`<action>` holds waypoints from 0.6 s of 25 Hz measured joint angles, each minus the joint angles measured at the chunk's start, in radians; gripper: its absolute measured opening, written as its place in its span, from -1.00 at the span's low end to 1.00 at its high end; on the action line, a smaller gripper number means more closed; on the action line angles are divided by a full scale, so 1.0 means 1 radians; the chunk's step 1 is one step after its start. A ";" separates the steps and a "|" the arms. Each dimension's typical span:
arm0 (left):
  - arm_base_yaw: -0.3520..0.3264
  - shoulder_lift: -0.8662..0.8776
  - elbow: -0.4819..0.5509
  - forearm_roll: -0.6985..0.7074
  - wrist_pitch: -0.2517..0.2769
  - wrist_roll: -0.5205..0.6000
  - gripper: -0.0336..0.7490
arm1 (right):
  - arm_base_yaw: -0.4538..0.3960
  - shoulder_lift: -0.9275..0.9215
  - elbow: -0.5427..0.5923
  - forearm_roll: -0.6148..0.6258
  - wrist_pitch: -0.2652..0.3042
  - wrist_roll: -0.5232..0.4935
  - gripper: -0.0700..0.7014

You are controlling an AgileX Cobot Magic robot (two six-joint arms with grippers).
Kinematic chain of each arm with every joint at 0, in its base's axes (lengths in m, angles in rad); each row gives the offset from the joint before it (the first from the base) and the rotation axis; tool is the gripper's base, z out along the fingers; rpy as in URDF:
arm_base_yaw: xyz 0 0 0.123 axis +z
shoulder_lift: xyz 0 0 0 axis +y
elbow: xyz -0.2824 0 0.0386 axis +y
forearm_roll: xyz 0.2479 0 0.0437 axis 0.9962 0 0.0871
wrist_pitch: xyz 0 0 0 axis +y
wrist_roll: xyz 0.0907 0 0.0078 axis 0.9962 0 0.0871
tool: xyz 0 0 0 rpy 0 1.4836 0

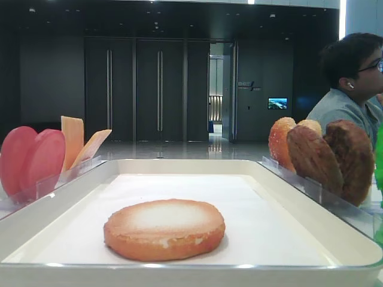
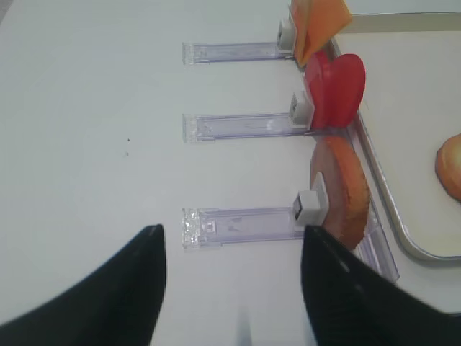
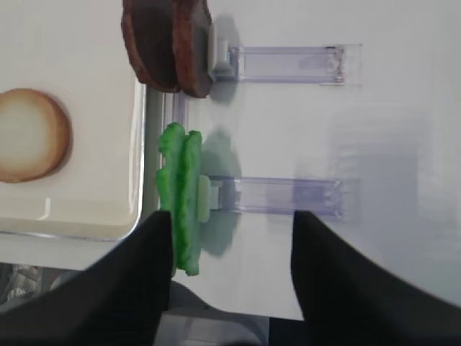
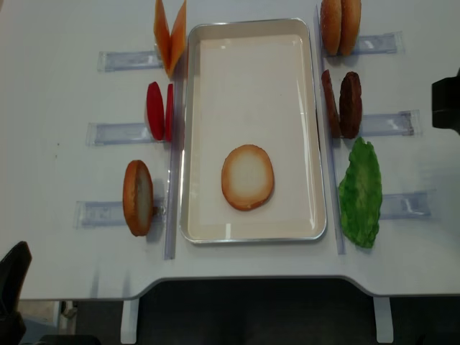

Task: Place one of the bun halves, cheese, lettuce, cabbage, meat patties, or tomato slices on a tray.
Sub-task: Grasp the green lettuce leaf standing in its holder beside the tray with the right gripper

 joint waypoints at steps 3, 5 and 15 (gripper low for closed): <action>0.000 0.000 0.000 0.000 0.000 0.000 0.24 | 0.127 0.037 0.000 -0.040 0.001 0.103 0.13; 0.000 0.000 0.000 0.000 0.000 0.000 0.24 | 0.197 0.058 0.000 -0.065 0.001 0.169 0.13; 0.000 0.000 0.000 0.000 0.000 0.000 0.24 | 0.337 0.166 0.000 -0.118 0.001 0.384 0.13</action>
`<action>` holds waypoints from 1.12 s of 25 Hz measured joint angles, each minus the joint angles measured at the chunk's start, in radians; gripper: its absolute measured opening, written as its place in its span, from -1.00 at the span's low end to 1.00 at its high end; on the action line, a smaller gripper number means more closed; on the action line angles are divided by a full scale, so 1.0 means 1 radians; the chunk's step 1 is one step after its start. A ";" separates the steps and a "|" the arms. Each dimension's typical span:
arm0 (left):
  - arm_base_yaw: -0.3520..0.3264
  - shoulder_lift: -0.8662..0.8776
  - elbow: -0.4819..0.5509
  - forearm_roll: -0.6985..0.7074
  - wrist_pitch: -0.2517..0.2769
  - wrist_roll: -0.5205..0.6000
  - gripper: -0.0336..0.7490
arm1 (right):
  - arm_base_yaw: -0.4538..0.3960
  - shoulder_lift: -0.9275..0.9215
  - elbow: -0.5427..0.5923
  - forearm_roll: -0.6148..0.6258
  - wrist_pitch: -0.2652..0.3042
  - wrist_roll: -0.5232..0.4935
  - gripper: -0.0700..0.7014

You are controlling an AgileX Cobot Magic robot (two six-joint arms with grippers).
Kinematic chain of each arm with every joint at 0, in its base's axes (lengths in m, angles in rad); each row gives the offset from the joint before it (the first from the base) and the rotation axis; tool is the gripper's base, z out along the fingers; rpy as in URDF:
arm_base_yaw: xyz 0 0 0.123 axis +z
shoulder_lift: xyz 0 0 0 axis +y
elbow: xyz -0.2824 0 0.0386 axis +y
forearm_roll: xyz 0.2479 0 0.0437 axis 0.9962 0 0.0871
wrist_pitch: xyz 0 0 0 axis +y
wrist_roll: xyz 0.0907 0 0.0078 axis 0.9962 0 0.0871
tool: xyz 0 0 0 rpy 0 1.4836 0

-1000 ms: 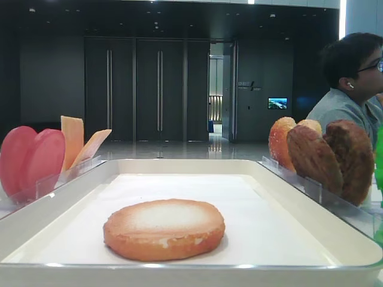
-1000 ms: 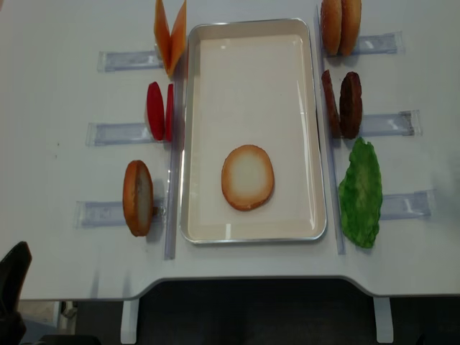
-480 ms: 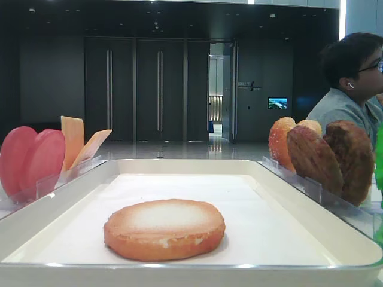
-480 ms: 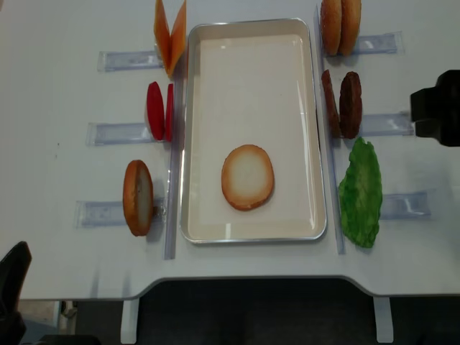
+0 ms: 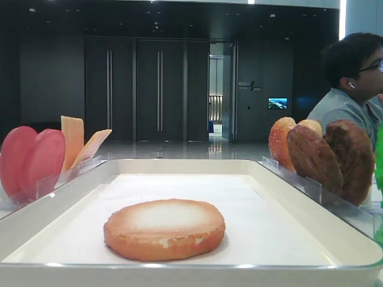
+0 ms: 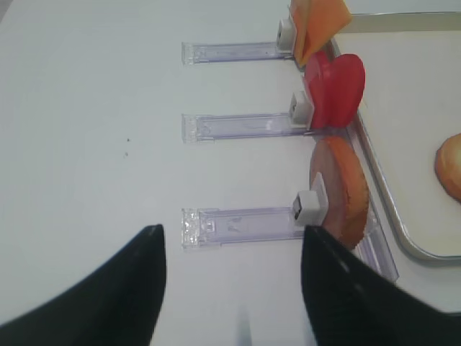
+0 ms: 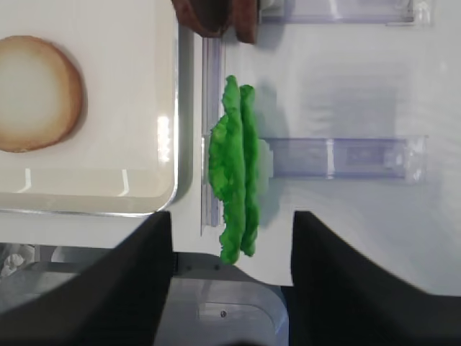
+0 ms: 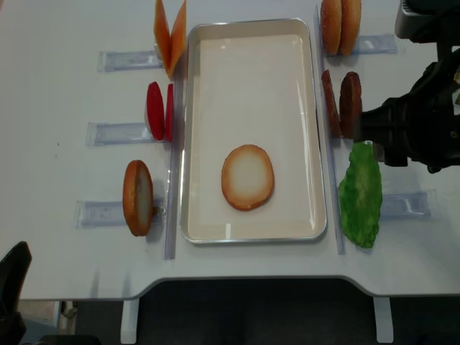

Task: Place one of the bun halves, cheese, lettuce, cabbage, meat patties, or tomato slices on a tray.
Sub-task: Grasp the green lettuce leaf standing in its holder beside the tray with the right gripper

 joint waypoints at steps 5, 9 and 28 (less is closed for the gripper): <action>0.000 0.000 0.000 0.000 0.000 0.000 0.24 | 0.002 0.048 0.000 -0.001 -0.001 -0.002 0.13; 0.000 0.000 0.000 0.000 0.000 0.000 0.24 | 0.002 0.071 0.000 -0.001 -0.002 -0.022 0.13; 0.000 0.000 0.000 0.000 0.000 0.000 0.24 | 0.002 0.140 0.023 0.001 -0.067 -0.058 0.13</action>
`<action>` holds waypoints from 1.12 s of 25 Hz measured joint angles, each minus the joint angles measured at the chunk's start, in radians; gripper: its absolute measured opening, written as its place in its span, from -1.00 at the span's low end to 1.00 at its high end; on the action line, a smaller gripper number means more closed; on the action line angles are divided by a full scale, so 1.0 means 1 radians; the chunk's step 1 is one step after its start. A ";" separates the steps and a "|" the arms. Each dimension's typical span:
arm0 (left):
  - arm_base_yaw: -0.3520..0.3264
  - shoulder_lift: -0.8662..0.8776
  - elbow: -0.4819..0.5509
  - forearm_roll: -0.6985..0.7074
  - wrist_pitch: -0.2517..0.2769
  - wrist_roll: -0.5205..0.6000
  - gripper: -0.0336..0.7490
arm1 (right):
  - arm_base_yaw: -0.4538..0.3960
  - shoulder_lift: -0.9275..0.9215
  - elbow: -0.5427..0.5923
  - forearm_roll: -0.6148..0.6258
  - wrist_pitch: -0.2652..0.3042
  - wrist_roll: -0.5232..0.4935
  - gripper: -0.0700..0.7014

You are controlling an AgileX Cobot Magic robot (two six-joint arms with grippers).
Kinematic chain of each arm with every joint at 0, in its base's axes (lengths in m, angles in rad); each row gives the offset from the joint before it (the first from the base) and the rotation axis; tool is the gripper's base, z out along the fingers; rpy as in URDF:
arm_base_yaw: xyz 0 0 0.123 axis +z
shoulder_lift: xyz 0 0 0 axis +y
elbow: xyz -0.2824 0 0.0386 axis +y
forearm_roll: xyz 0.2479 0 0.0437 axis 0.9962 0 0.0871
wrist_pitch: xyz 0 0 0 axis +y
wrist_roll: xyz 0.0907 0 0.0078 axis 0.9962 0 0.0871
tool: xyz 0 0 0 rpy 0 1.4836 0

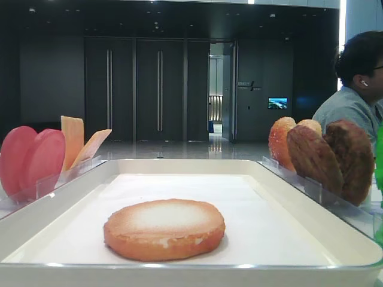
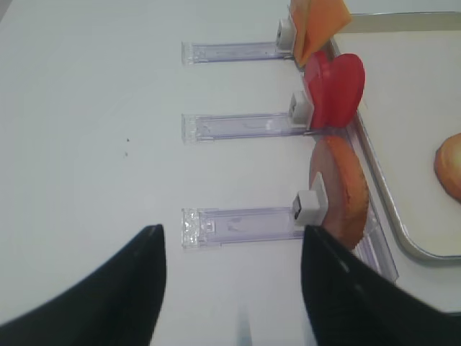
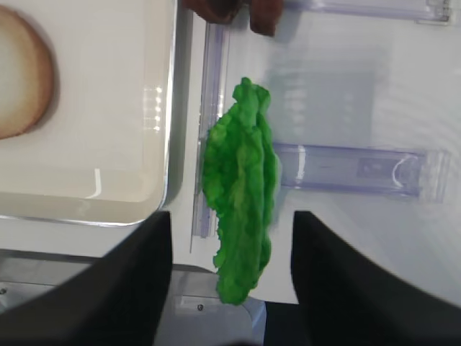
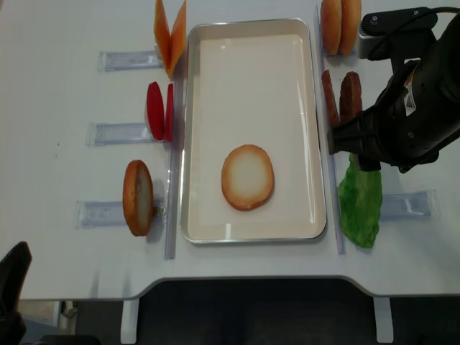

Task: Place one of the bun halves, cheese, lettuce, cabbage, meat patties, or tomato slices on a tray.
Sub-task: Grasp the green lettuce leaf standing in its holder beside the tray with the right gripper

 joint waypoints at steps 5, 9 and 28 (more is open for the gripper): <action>0.000 0.000 0.000 0.000 0.000 0.000 0.24 | 0.000 0.000 0.066 0.002 -0.033 -0.001 0.13; 0.000 0.000 0.000 0.000 0.000 0.000 0.24 | 0.000 0.001 0.075 0.003 -0.052 -0.001 0.13; 0.000 0.000 0.000 0.000 0.000 0.000 0.24 | 0.000 0.001 0.076 0.030 -0.102 -0.023 -0.40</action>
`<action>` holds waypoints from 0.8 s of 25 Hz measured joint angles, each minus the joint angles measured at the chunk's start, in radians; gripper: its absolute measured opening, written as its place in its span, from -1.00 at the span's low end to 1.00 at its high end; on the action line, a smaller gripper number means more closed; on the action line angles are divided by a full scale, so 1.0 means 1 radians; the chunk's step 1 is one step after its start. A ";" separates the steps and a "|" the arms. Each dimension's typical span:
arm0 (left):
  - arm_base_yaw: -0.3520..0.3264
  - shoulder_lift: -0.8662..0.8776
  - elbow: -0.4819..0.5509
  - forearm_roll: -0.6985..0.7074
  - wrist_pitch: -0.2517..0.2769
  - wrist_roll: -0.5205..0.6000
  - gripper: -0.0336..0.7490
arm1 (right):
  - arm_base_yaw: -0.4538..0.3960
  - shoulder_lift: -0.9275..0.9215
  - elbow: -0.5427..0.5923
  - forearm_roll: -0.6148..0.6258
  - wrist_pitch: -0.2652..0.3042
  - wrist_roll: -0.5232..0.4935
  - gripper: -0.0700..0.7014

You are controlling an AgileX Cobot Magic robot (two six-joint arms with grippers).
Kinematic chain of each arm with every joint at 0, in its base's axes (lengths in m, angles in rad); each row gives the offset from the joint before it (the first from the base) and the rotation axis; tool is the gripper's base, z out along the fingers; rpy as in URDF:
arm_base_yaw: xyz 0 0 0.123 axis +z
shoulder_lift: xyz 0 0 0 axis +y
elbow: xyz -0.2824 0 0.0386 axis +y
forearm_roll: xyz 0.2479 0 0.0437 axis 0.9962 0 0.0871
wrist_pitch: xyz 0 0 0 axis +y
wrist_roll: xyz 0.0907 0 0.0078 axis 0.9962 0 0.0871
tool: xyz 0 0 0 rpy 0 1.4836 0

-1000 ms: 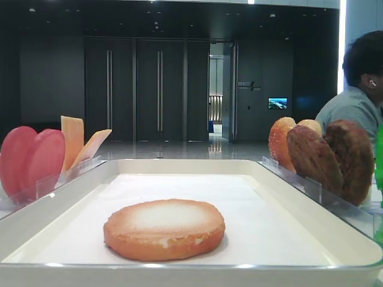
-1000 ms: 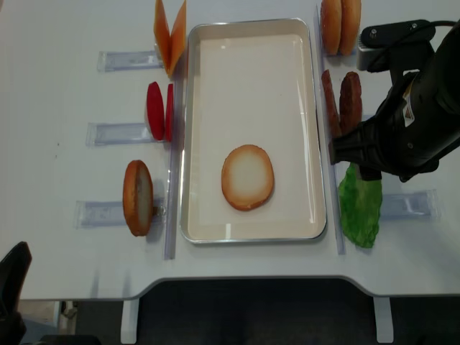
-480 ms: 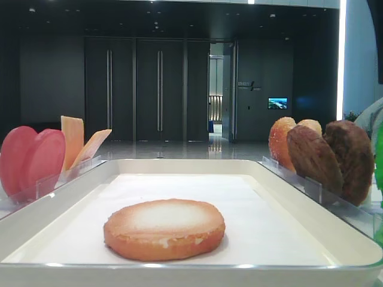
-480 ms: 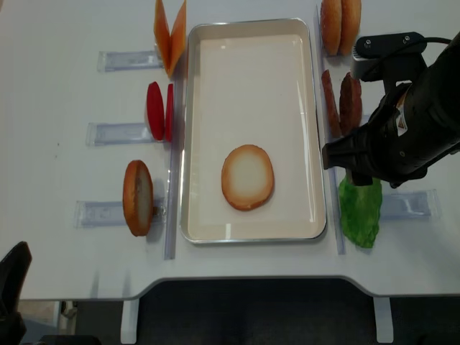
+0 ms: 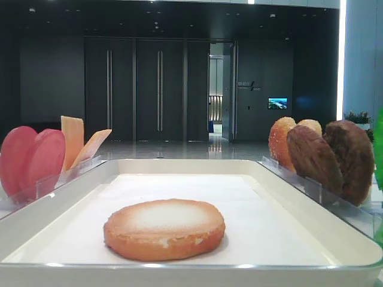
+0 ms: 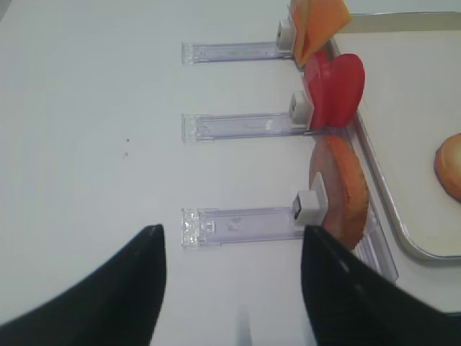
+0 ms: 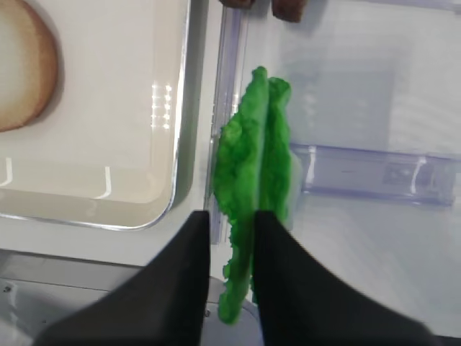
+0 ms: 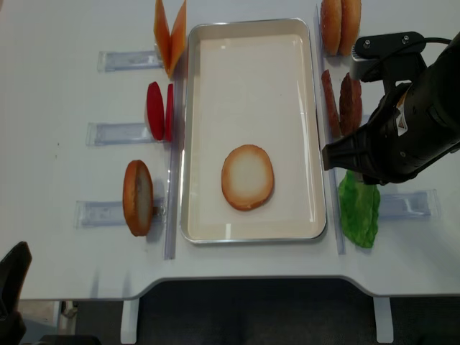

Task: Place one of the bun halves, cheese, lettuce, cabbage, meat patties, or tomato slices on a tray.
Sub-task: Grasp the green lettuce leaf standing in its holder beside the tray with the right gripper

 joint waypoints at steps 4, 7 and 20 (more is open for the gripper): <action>0.000 0.000 0.000 0.000 0.000 0.000 0.24 | 0.000 0.000 0.000 -0.020 0.017 0.000 -0.57; 0.000 0.000 0.000 0.000 0.000 0.000 0.24 | 0.000 0.000 0.000 -0.029 0.021 0.000 -0.73; 0.000 0.000 0.000 0.000 0.000 -0.008 0.24 | 0.001 0.000 -0.014 0.015 0.052 -0.002 -0.77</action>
